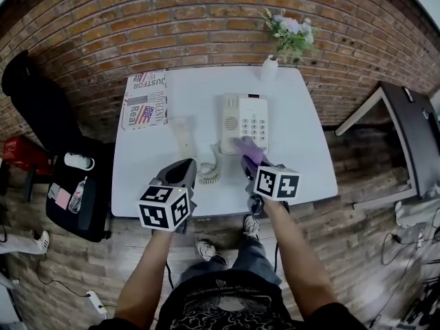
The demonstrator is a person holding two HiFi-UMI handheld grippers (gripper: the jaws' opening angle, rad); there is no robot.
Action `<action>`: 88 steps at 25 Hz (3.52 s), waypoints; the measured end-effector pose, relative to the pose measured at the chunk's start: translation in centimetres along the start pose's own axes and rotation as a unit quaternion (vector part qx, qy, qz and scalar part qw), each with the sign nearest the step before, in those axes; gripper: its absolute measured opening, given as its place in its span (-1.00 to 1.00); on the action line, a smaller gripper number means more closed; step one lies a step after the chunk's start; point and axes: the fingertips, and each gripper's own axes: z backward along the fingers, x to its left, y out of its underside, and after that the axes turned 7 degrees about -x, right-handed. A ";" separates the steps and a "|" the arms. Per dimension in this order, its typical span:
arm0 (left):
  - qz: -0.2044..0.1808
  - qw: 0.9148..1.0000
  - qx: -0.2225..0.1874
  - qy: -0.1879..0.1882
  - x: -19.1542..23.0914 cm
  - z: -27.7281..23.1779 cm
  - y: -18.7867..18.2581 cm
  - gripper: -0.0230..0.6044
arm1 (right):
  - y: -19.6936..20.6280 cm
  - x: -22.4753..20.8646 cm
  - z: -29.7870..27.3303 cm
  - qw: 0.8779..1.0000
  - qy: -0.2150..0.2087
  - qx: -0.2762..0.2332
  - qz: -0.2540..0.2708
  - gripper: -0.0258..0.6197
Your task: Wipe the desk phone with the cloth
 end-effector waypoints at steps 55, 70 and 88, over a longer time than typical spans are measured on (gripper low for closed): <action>0.055 0.982 -0.039 -0.176 6.6 -4.0 -3.3 -0.92 | -18.8 6.0 -16.5 0.894 -0.196 0.102 0.390 -0.79; 0.077 0.974 -0.039 -0.211 7.1 -4.1 -1.3 -0.92 | -11.6 5.4 -19.6 0.772 -0.258 0.244 0.527 -0.79; 0.071 0.980 -0.034 -0.181 7.2 -2.0 -1.2 -0.92 | -6.1 7.1 -16.8 0.764 -0.261 0.292 0.513 -0.79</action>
